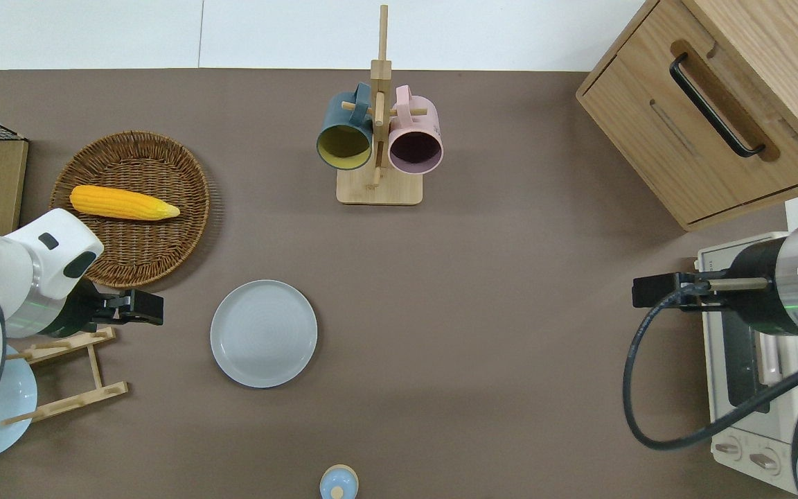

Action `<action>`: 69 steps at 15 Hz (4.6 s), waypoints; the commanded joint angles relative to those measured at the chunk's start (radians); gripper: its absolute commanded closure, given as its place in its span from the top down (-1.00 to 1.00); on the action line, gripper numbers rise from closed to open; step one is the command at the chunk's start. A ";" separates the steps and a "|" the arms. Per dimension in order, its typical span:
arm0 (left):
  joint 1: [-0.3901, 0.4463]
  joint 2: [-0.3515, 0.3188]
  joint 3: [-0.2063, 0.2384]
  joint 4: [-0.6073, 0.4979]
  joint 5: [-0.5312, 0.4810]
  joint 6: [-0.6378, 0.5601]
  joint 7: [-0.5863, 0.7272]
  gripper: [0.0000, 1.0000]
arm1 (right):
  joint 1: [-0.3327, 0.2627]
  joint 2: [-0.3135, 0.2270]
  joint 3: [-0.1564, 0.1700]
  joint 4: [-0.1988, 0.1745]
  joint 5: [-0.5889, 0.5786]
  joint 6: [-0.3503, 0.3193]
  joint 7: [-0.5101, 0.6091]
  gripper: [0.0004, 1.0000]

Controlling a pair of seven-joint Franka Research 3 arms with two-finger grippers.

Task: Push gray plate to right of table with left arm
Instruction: 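Move the left gripper forward to the near edge of the gray plate, then lower the left gripper against the gray plate's rim nearest the robot, then push the gray plate with the left gripper toward the right arm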

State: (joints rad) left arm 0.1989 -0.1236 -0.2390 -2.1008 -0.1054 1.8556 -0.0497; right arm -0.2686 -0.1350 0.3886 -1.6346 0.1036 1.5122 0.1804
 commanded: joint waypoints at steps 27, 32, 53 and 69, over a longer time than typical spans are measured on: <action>-0.108 0.078 0.007 -0.384 -0.070 0.528 0.017 0.34 | -0.015 -0.015 0.007 -0.017 0.018 0.002 0.002 0.99; -0.119 0.090 0.007 -0.378 -0.091 0.537 0.024 -0.88 | -0.017 -0.015 0.007 -0.017 0.018 0.002 0.002 0.99; -0.280 0.143 0.006 -0.327 -0.106 0.563 -0.146 -1.00 | -0.015 -0.015 0.007 -0.017 0.018 0.002 0.002 0.99; -0.510 0.240 0.006 -0.216 -0.155 0.654 -0.378 -1.00 | -0.015 -0.017 0.007 -0.017 0.018 0.002 0.002 0.99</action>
State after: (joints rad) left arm -0.2547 0.0548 -0.2435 -2.3709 -0.2479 2.4790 -0.3743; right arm -0.2686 -0.1350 0.3884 -1.6346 0.1036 1.5122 0.1804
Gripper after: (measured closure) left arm 0.974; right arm 0.004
